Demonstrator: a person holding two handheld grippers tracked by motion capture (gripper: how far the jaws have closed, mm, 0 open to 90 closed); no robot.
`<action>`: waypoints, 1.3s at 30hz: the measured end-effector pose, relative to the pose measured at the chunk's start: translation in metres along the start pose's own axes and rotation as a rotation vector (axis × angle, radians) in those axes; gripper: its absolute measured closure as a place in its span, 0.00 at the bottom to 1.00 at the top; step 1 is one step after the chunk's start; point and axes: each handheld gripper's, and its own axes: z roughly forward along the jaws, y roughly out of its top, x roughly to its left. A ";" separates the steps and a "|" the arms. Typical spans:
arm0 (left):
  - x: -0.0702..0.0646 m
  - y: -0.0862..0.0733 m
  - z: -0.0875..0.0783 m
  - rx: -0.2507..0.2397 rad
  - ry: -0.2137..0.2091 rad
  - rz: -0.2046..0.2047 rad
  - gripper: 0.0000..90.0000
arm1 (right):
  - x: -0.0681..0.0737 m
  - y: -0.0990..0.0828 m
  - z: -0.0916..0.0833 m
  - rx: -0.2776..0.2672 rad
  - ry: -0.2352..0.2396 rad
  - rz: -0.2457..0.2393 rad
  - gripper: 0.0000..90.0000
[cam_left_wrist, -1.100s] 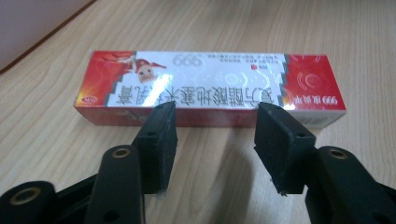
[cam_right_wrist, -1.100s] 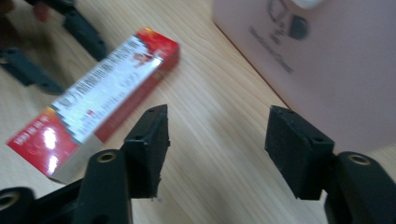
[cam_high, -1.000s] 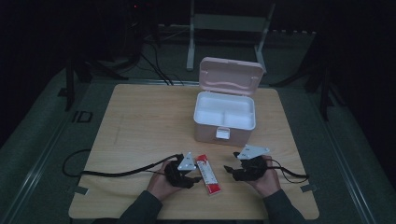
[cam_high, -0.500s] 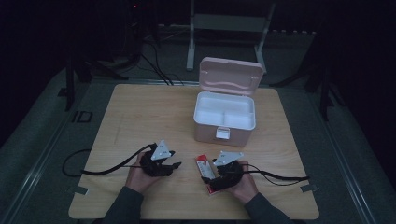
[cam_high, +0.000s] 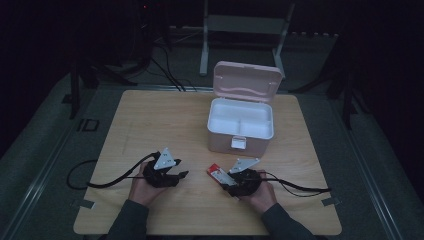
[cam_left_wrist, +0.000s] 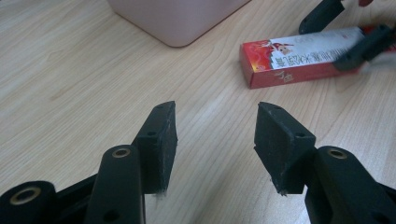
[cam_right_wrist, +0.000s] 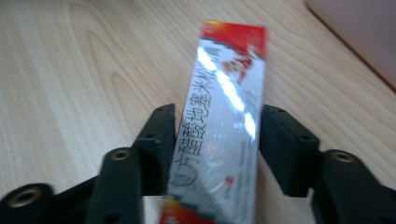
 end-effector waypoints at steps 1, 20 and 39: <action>0.000 0.000 0.000 -0.001 0.001 0.000 0.54 | -0.002 -0.001 -0.001 0.004 -0.002 -0.001 0.55; 0.010 -0.005 -0.009 -0.002 0.024 -0.026 0.54 | -0.057 -0.069 -0.080 0.010 -0.135 0.069 0.57; 0.012 -0.006 -0.007 0.036 0.032 -0.030 0.54 | -0.091 -0.102 -0.108 0.019 -0.206 0.147 0.55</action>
